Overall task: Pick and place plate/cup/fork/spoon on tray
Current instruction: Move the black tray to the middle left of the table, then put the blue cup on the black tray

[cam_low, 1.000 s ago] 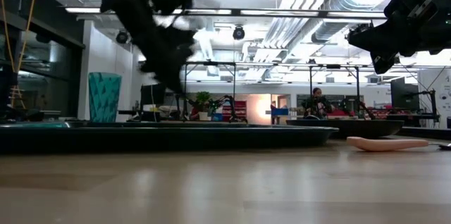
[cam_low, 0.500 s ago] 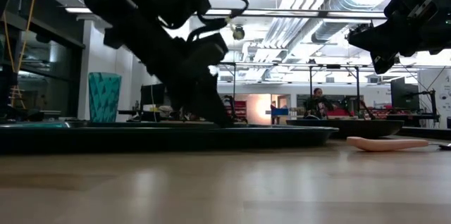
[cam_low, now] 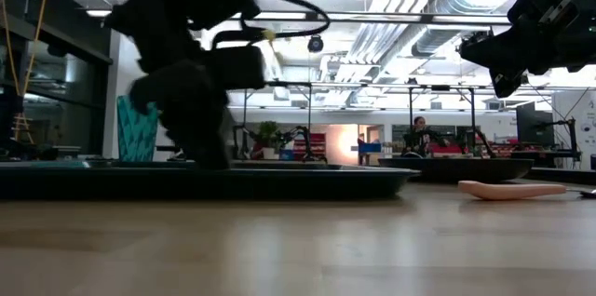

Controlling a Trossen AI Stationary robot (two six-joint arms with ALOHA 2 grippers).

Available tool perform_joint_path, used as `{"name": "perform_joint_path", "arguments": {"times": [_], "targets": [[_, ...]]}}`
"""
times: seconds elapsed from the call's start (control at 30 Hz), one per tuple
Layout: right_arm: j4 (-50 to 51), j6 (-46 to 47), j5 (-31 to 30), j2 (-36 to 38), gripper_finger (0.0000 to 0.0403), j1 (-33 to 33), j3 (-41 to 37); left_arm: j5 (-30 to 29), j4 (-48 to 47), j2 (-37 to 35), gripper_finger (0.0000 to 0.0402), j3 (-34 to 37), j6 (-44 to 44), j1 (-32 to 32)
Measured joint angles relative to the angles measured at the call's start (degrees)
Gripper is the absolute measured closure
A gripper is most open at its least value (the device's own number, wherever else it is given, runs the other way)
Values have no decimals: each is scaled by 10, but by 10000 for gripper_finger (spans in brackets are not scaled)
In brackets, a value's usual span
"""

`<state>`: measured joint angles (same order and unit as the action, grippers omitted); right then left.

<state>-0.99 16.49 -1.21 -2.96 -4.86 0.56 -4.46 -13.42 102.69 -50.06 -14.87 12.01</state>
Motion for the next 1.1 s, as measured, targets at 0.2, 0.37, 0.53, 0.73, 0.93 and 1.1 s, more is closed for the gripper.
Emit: {"name": "perform_joint_path", "arguments": {"times": [0.2,0.37,0.53,0.73,0.93,1.1], "targets": [[0,0,0,0,402,0,0,-10,-109,-48,402,2,44,-7],[0,0,0,0,402,0,0,-42,-157,-92,401,6,75,-14],[0,0,0,0,402,0,0,-31,-176,-140,401,5,67,-16],[0,0,0,0,402,0,0,-72,-55,-180,401,-3,68,-21],[0,0,0,0,402,0,0,-66,53,-174,401,-3,101,-47],[0,0,0,0,402,0,0,-44,327,-184,401,70,140,-42]]}}
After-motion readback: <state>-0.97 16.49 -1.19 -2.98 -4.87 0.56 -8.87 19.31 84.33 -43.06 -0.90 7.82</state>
